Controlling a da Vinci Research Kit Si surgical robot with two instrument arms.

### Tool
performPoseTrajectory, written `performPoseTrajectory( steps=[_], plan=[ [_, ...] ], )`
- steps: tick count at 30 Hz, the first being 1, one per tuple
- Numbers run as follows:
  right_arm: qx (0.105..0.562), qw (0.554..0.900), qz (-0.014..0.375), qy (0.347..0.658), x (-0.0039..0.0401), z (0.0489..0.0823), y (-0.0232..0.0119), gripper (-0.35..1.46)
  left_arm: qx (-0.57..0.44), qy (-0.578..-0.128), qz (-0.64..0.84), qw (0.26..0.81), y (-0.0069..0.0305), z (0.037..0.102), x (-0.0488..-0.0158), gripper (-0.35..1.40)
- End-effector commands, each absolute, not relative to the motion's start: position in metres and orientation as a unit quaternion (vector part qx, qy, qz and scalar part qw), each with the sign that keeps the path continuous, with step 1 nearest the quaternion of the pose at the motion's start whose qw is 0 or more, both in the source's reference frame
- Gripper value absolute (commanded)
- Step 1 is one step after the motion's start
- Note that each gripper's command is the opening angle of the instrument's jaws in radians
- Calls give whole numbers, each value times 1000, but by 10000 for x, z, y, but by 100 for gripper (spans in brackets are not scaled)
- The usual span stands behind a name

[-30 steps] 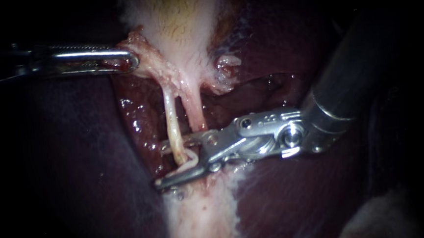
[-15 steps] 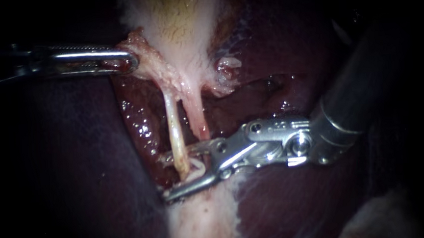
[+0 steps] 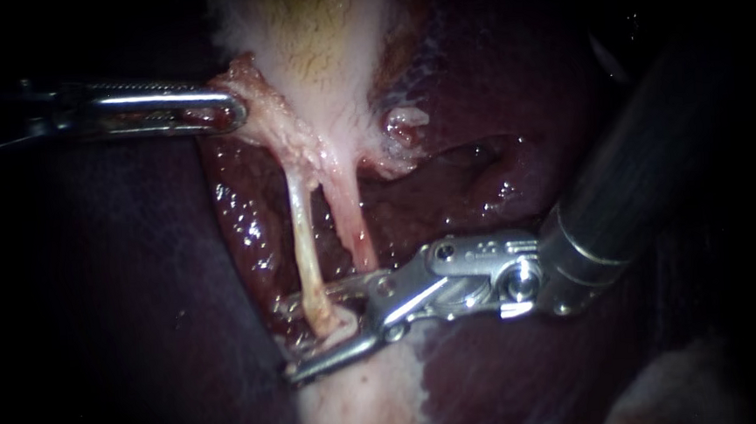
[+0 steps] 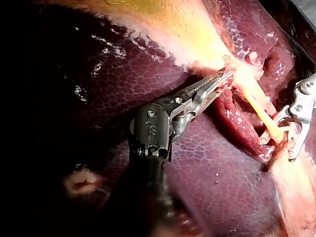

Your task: Clipping first clip left tube

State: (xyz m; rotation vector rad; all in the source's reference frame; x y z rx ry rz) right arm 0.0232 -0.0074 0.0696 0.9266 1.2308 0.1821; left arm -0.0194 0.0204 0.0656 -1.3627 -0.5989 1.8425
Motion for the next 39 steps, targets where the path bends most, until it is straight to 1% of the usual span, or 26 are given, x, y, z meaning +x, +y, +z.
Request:
performPoseTrajectory(
  steps=[1,10,16,21,27,39],
  plan=[
    [418,713,83,557,232,696,-74,49,-533,-234,720,377,204,657,-194,-35],
    [428,703,87,561,233,689,-79,49,-533,-234,720,377,204,657,-194,-35],
    [444,696,74,560,236,673,-90,49,-533,-234,720,377,204,658,-194,-35],
    [452,687,67,565,240,654,-100,49,-533,-234,720,377,204,658,-194,-35],
    [459,681,65,567,244,637,-105,48,-533,-236,720,376,205,658,-193,-35],
    [461,677,67,570,243,632,-100,47,-533,-236,720,376,205,659,-192,-35]
  ],
)
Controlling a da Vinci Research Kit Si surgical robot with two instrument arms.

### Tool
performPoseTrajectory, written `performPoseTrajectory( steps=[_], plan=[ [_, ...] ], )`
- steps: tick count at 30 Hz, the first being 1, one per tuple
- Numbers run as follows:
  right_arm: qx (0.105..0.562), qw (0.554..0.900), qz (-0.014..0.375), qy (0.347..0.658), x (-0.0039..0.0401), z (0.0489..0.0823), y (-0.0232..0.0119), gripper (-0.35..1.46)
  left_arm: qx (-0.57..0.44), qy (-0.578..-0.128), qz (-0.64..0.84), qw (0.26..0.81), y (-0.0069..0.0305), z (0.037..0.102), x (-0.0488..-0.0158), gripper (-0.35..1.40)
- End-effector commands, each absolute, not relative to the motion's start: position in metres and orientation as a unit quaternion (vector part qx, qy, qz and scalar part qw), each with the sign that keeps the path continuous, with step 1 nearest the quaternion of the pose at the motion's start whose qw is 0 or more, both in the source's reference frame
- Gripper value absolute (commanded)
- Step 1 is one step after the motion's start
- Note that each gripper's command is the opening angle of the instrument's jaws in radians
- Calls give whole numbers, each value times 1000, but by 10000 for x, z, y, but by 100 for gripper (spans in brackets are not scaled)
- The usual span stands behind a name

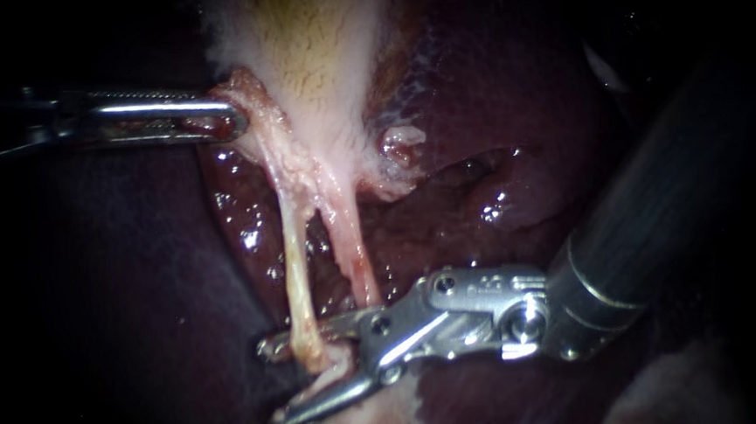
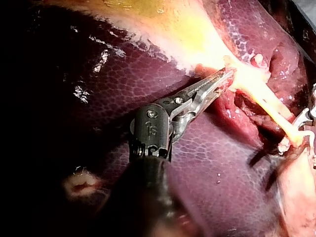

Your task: Clipping first clip left tube

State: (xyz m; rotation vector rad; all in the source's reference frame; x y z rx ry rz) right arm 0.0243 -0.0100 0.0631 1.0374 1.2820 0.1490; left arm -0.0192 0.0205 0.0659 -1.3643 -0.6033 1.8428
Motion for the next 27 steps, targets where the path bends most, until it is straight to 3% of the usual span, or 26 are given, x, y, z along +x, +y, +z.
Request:
performPoseTrajectory(
  steps=[1,27],
  plan=[
    [461,677,67,570,243,632,-100,47,-533,-236,720,376,205,659,-192,-35],
    [461,674,68,573,244,633,-99,45,-533,-236,720,376,205,658,-192,-35]
  ],
)
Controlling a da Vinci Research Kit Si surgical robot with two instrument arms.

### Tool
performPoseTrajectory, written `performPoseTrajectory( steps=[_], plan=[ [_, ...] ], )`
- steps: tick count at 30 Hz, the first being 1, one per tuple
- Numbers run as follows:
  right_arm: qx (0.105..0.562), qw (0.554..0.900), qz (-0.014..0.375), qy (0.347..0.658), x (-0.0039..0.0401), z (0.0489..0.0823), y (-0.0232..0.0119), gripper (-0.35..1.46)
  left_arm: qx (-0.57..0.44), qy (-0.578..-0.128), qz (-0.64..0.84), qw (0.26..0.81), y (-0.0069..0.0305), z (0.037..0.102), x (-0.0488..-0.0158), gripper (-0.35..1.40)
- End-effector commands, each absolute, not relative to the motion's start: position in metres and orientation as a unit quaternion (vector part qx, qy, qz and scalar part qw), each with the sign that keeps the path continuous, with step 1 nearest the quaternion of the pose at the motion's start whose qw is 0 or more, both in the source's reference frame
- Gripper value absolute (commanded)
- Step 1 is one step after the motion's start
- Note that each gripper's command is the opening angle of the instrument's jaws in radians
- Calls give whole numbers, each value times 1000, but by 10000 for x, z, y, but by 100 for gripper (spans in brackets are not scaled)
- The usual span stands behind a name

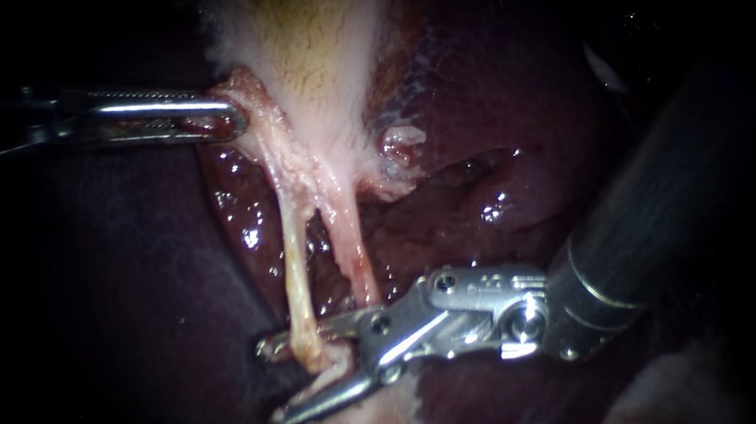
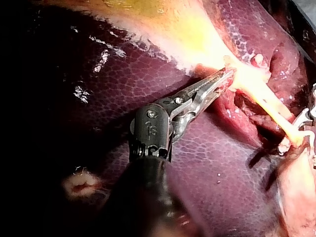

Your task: Clipping first clip left tube

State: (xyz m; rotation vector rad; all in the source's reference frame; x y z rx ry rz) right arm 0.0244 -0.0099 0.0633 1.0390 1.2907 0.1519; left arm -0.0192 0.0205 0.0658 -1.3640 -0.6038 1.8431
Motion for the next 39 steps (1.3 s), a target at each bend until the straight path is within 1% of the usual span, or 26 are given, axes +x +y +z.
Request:
performPoseTrajectory(
  steps=[1,8,12,15,17,18,21,23,24,25,27,28,29,39],
  plan=[
    [461,674,68,573,244,634,-98,45,-533,-236,720,376,205,658,-192,-35],
    [463,674,70,572,243,641,-93,35,-533,-236,720,376,205,658,-192,-35],
    [466,673,74,569,243,647,-88,17,-533,-236,720,376,205,658,-192,-35],
    [466,673,75,569,244,650,-86,9,-533,-236,720,376,205,658,-192,-35],
    [467,673,77,568,244,652,-84,1,-533,-236,720,376,205,659,-192,-35],
    [467,673,77,568,244,652,-84,-7,-533,-236,720,376,205,659,-192,-35],
    [468,673,76,568,244,654,-82,-20,-533,-236,720,376,205,659,-192,-35],
    [467,673,77,568,244,655,-81,-34,-533,-236,720,376,205,659,-192,-35],
    [469,674,79,566,244,655,-81,-35,-533,-236,720,376,205,659,-192,-35],
    [478,674,91,555,245,655,-81,-35,-533,-236,720,376,205,659,-192,-35],
    [483,682,97,540,246,655,-81,-35,-533,-236,720,376,205,659,-192,-35],
    [487,688,103,527,246,655,-82,-35,-533,-236,720,376,205,659,-192,-35],
    [486,692,102,523,247,654,-82,-35,-533,-236,720,376,205,659,-192,-35],
    [490,693,108,518,246,658,-83,-35,-533,-236,720,376,205,658,-191,-35]
  ],
)
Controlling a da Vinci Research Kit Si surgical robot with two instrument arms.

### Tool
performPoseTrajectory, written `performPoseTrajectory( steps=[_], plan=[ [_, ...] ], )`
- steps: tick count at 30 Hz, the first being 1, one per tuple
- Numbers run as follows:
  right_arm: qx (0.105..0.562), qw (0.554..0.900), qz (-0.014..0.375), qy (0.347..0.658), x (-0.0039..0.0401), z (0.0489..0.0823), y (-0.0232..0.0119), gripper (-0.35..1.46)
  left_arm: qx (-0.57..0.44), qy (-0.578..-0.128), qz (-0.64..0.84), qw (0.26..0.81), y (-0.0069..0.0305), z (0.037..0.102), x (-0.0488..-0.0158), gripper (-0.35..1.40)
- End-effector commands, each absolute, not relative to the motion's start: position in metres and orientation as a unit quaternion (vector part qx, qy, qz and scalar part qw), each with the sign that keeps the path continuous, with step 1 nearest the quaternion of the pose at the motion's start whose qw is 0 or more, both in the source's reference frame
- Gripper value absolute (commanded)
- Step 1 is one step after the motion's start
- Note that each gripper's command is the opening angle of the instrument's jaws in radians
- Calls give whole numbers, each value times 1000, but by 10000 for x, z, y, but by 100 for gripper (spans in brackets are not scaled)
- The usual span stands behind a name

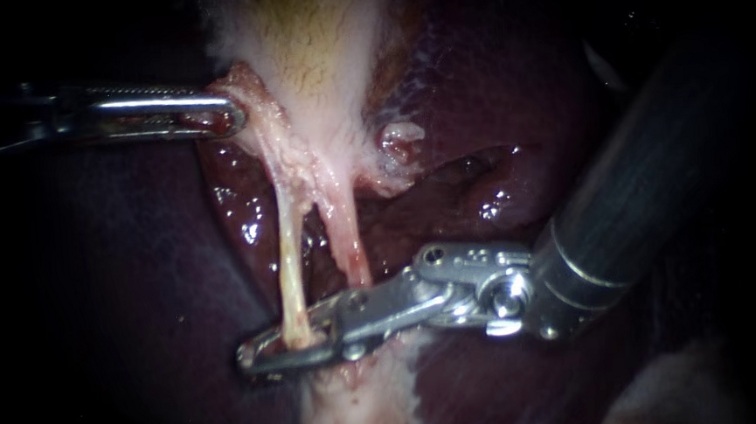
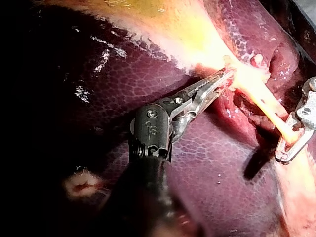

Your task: Clipping first clip left tube

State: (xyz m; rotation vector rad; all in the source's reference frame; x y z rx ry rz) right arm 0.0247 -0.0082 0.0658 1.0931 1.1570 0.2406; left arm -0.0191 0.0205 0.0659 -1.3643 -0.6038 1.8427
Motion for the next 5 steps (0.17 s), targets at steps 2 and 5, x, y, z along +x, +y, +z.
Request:
performPoseTrajectory(
  steps=[2,5],
  plan=[
    [490,693,108,518,246,658,-82,-35,-533,-236,720,376,205,658,-191,-35],
    [490,693,108,518,246,659,-82,-35,-533,-236,720,376,205,658,-191,-35]
  ],
)
